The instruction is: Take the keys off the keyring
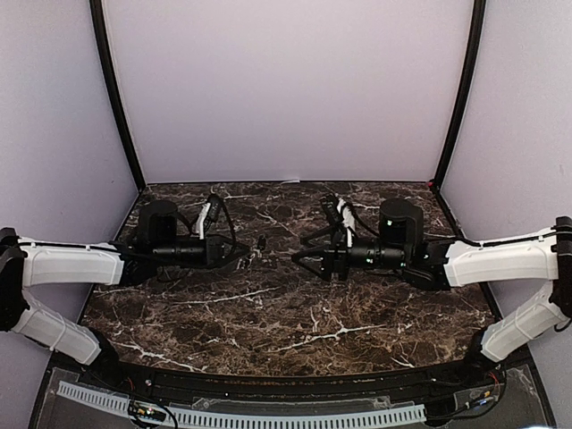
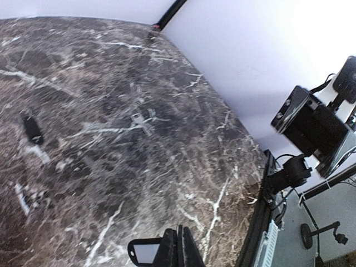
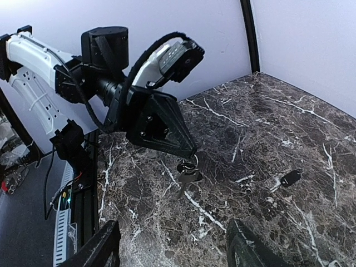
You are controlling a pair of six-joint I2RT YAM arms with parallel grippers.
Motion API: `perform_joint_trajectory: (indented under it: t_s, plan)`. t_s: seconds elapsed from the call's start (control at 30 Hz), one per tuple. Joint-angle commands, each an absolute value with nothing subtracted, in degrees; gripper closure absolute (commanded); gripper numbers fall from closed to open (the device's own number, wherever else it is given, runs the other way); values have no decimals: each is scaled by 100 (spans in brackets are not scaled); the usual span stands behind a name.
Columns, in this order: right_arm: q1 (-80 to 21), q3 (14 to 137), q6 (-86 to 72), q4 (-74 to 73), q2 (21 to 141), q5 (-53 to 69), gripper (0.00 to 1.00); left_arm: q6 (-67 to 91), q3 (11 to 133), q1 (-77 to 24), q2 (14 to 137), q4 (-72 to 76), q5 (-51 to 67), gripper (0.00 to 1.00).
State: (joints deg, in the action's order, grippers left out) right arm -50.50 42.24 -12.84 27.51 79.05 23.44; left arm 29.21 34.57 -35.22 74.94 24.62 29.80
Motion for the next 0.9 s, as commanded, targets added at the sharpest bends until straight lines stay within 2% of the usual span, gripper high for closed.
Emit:
perform_joint_trajectory:
  t_s: [0.0,0.37,0.53,0.73,0.87]
  plan:
    - [-5423,4113,-840,3112,7686,1445,36,3134,3839,-3715,7629,3020,3509,100]
    - [-6388,4263,-692,3228,8107,-264,36,3351,4318,-4033,7734,3401,3668,100]
    - [-6545,4414,-756,3430,8452,-572,37,3408,4372,-4093,7725,3439,3684,100]
    - [-6833,4551,-631,3728,8751,-1536,37,3503,4393,-4168,7708,3472,3552,100]
    - [-6854,4622,-662,3914,8870,-1660,39,3597,4386,-4217,7708,3540,3456,100]
